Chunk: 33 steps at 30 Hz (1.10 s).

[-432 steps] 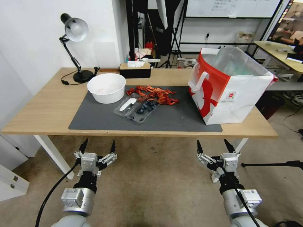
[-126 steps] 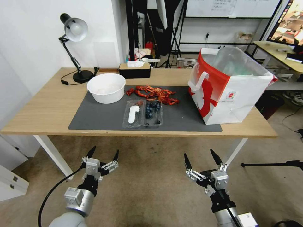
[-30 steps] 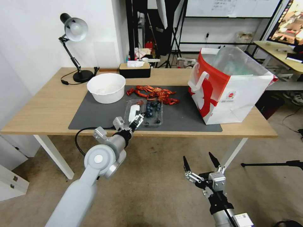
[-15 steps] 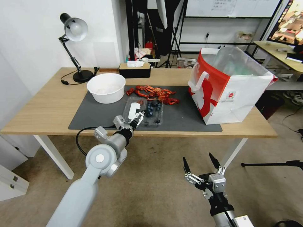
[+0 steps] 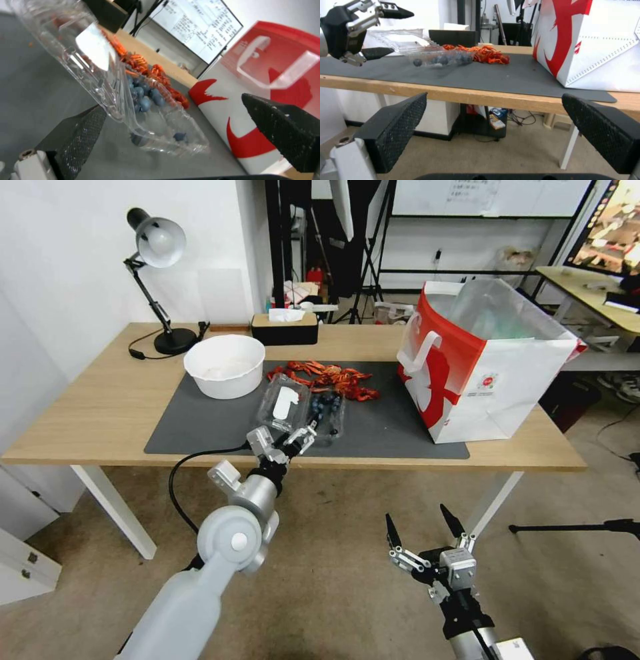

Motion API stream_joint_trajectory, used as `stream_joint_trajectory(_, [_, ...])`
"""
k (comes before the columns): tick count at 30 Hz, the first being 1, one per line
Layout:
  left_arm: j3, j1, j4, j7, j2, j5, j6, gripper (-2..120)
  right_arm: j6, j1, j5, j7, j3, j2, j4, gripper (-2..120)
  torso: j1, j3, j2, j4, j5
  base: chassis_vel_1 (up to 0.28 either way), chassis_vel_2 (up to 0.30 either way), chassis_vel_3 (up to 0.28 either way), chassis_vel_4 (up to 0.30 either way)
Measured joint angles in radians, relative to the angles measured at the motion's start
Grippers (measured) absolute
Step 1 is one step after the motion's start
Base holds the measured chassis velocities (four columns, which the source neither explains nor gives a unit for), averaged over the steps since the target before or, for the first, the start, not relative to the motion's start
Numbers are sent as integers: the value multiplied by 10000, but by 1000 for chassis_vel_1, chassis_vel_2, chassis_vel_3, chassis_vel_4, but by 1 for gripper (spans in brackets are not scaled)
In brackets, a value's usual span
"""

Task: Close the takeout container lid, then place the container into the takeout bag.

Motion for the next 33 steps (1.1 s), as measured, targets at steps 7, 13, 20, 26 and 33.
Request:
stream_joint_trajectory(7, [151,137,182,548,35,1111,-421,100,28,-10,-31,-3,-13,0,0,100,0,0,0,0,-1,0,0,0,0])
stream_joint_trajectory(13, [177,207,364,1042,89,2014,-700,100,70,-23,-56,-3,-23,0,-4,100,0,0,1,0,0,0,0,0,0])
stream_joint_trajectory(20, [181,313,576,1398,132,2936,-879,100,98,-61,-97,-7,-27,0,2,100,-1,0,0,0,-1,0,0,0,0])
stream_joint_trajectory(26, [166,322,706,1600,179,3535,-1036,100,127,-83,-132,-11,-32,0,9,100,0,0,0,0,-1,0,0,0,0])
stream_joint_trajectory(33, [134,319,904,1798,238,4347,-1338,100,186,-123,-208,-28,-65,0,15,100,0,0,-2,0,0,0,0,0,0])
